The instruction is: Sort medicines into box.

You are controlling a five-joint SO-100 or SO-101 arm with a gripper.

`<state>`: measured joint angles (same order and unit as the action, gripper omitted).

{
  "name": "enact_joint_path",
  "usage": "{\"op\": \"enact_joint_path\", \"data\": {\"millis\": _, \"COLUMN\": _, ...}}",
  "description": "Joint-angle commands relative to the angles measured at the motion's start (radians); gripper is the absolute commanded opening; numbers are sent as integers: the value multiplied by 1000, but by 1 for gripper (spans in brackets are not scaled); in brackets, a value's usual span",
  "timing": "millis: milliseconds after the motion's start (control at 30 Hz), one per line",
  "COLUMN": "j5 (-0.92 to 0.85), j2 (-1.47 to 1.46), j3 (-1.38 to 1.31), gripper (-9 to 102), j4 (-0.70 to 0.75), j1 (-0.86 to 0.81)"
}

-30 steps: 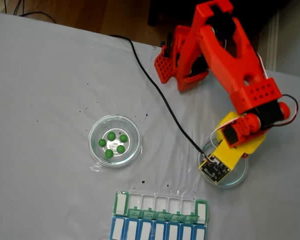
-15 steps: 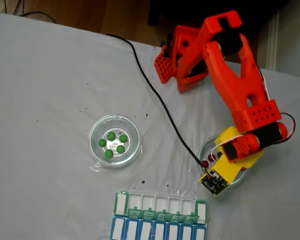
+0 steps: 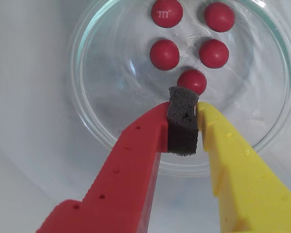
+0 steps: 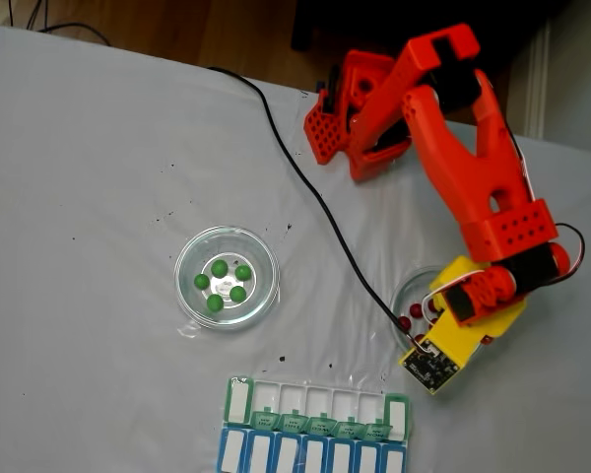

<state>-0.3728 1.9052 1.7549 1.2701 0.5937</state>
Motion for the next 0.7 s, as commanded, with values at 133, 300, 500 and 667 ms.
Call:
{"op": "enact_joint_path", "data": {"millis": 133, "j5": -43, "j2": 25, "j3": 31, "gripper": 6, "j4": -28, "j1": 29}}
{"op": "enact_joint_path", "data": {"millis": 300, "j5": -74, "j2": 41, "j3": 71, "gripper": 9, "j4": -37, "j1": 38}}
{"op": "enact_joint_path", "data": {"millis": 500, "j5": -100, "j2": 35, "j3": 97, "gripper": 13, "j4": -52, "j1": 44}}
{"op": "enact_joint_path", "data": {"millis": 667, "j5": -109, "j2": 17, "j3": 97, "gripper": 16, "j4": -57, "j1": 46}}
